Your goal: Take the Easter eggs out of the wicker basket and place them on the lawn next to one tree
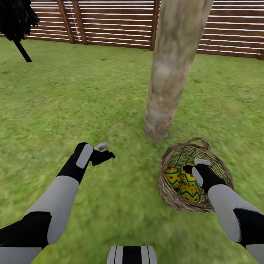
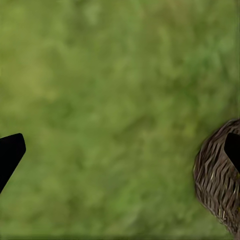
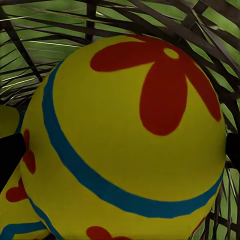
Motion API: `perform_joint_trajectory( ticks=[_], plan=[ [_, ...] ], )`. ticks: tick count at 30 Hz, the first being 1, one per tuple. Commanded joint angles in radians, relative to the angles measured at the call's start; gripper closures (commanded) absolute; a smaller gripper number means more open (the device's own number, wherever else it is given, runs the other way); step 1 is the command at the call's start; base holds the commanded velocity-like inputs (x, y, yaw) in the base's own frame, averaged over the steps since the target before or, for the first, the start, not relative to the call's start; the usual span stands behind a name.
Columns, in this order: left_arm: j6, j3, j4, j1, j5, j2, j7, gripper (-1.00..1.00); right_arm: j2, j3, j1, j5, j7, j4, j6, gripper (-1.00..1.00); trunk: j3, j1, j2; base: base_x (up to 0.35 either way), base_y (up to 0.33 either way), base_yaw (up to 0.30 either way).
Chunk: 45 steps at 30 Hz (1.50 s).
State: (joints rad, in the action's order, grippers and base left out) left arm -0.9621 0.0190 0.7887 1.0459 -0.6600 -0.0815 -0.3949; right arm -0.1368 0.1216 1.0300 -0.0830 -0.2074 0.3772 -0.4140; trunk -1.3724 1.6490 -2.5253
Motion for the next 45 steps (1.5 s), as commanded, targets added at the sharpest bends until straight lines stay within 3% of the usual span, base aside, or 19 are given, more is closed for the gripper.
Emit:
perform_joint_trajectory(
  ticks=[1, 24, 30, 45],
  plan=[
    [-0.003, 0.002, 0.002, 0.0, -0.01, -0.001, -0.01, -1.0, -0.001, 0.0, -0.001, -0.007, -0.007, -0.011, -0.005, 1.0, -0.001, 0.0, 0.0, 0.0, 0.0, 0.0],
    [0.0, 0.002, -0.001, 0.0, -0.01, 0.0, -0.009, -1.0, -0.001, -0.002, -0.001, -0.001, -0.007, -0.012, -0.005, 1.0, -0.001, 0.0, 0.0, 0.0, 0.0, 0.0],
    [0.0, 0.001, 0.001, 0.0, -0.01, 0.0, -0.008, -1.0, -0.003, -0.002, 0.0, 0.0, -0.007, -0.012, -0.005, 1.0, 0.022, -0.003, 0.001, 0.0, 0.0, 0.0],
    [-0.001, 0.001, -0.003, 0.0, -0.008, -0.001, -0.019, -1.0, 0.003, -0.003, -0.001, -0.003, -0.012, -0.006, -0.009, 1.0, 0.03, -0.004, 0.002, 0.0, 0.0, 0.0]
  ],
)
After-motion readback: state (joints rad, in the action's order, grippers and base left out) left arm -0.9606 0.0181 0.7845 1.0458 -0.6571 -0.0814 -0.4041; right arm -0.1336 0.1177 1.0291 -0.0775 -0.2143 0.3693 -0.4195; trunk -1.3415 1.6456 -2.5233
